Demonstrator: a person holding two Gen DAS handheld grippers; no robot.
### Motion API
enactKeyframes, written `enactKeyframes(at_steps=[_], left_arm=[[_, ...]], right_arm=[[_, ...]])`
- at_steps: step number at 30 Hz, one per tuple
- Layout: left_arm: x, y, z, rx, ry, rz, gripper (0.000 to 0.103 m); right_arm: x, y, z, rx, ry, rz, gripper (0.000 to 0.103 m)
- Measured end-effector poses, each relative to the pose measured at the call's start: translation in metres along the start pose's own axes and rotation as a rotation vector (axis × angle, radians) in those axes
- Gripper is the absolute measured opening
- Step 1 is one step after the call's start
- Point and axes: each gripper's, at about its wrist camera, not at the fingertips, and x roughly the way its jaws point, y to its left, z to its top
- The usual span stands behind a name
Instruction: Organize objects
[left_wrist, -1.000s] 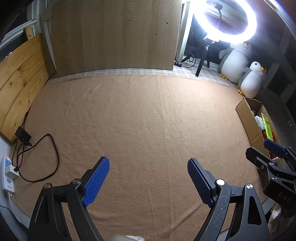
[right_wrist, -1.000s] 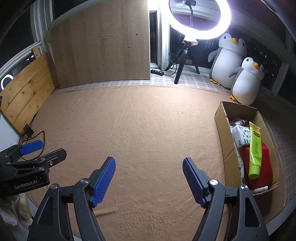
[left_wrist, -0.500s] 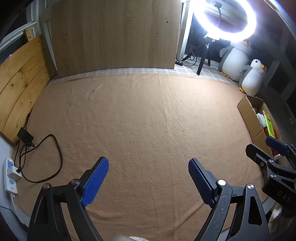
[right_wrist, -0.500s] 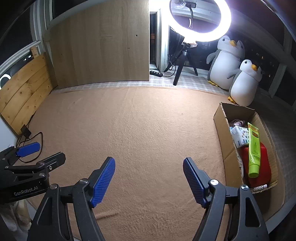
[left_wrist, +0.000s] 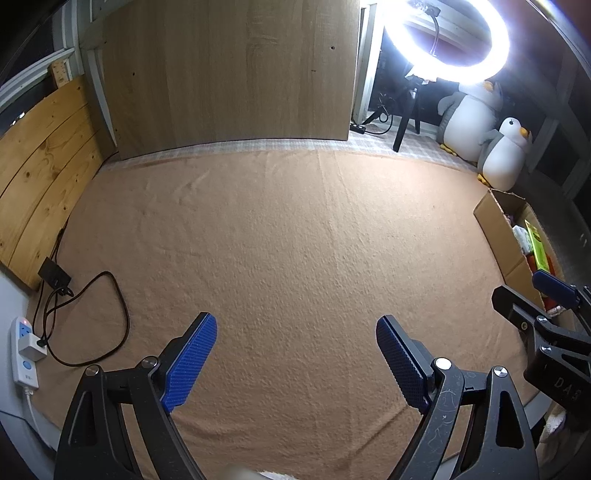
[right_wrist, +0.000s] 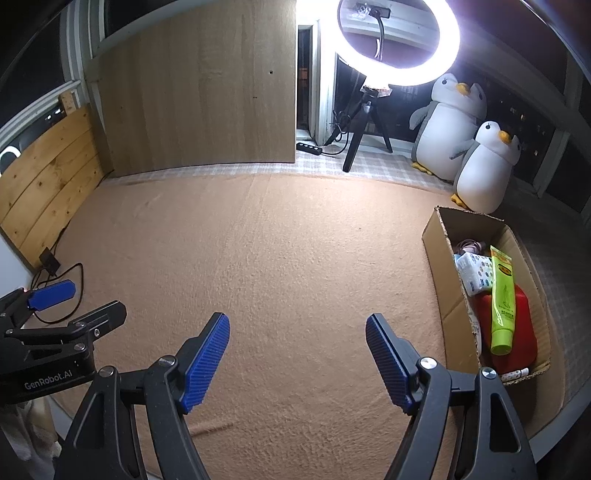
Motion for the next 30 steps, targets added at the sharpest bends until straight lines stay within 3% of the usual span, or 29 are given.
enactKeyframes(at_steps=[30], left_arm=[[0.018, 0.005, 0.007, 0.01, 0.017, 0.008, 0.094]], right_arm=[[0.018, -0.005, 0.0, 0.028, 0.042, 0.019, 0.074]])
